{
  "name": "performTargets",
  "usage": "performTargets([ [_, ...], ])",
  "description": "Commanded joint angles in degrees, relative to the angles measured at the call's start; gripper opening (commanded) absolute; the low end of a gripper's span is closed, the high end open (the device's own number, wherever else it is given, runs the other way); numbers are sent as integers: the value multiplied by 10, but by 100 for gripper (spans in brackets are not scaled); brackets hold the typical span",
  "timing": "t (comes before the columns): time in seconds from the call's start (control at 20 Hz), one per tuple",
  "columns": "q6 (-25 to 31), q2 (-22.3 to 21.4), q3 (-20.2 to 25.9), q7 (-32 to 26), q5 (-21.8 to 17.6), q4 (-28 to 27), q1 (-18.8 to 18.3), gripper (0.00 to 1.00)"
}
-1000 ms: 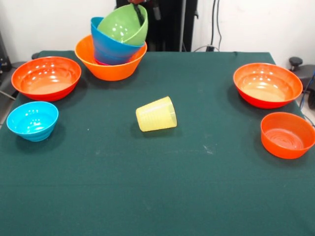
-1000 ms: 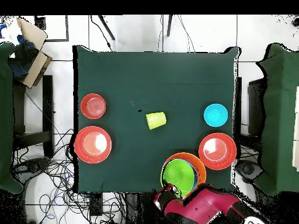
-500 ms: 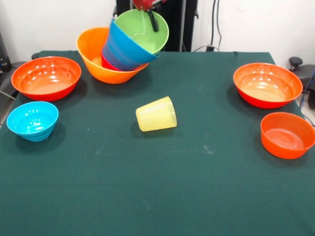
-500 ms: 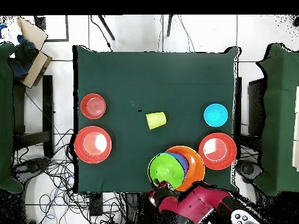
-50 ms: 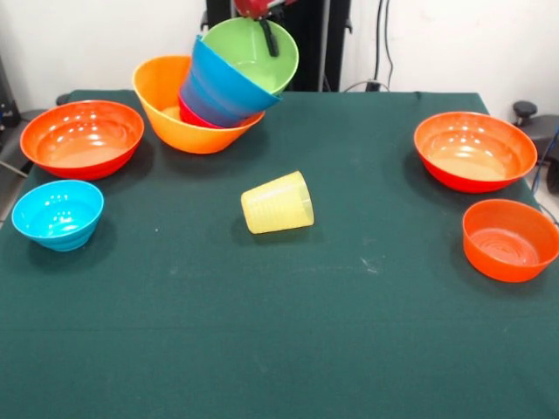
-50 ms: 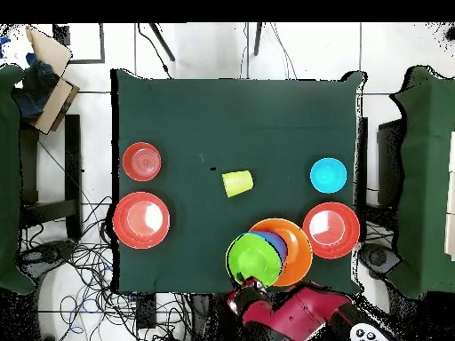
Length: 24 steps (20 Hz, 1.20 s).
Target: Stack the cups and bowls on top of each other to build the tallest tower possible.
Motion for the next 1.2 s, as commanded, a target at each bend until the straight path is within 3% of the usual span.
performTargets([
  [0.05,15,12,-9,44,12,-62,6,0],
  [0.2,30,3,16,27,32,-48,-14,0],
  [0.3,60,-16,71,-7,75,-21,-59,0],
  [0.4,110,-42,153,-67,151,11,-125,0],
  [0.45,141,-68,205,-107,209,30,-161,0],
  [0.5,157,-85,233,-126,241,39,-179,0],
  [0.55,182,-117,282,-159,299,53,-207,0],
  [0.65,218,-157,351,-190,375,64,-239,0],
  [0.75,252,-183,406,-205,427,60,-260,0],
  [0.95,322,-200,476,-204,471,29,-280,0],
  [1.2,392,-195,515,-189,479,-15,-282,0],
])
